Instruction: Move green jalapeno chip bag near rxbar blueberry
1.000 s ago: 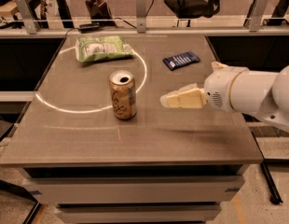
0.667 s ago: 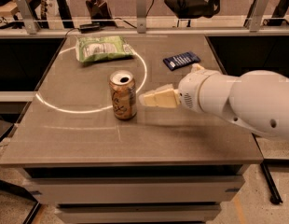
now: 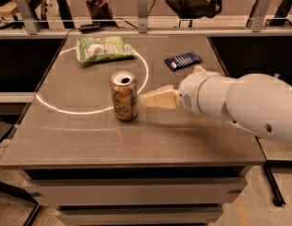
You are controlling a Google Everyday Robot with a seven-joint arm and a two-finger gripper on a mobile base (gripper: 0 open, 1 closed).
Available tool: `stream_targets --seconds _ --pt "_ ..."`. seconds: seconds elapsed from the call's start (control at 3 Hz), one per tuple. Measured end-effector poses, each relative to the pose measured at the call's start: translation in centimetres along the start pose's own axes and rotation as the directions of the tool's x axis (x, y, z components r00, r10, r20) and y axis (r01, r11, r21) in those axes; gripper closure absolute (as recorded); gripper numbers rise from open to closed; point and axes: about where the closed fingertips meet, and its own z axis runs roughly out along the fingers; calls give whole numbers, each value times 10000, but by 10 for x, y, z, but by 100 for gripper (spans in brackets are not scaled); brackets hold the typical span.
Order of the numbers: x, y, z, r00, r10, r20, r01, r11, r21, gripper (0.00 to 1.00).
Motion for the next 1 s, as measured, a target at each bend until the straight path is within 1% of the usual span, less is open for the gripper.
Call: stream_targets --seconds 0.33,0.67,1.0 --pt "2 -16 13 10000 -38 32 37 9991 421 0" --pt "2 -29 25 9997 -222 37 219 9977 641 0" --pt "-8 -25 46 9995 5 304 -25 9977 681 0"
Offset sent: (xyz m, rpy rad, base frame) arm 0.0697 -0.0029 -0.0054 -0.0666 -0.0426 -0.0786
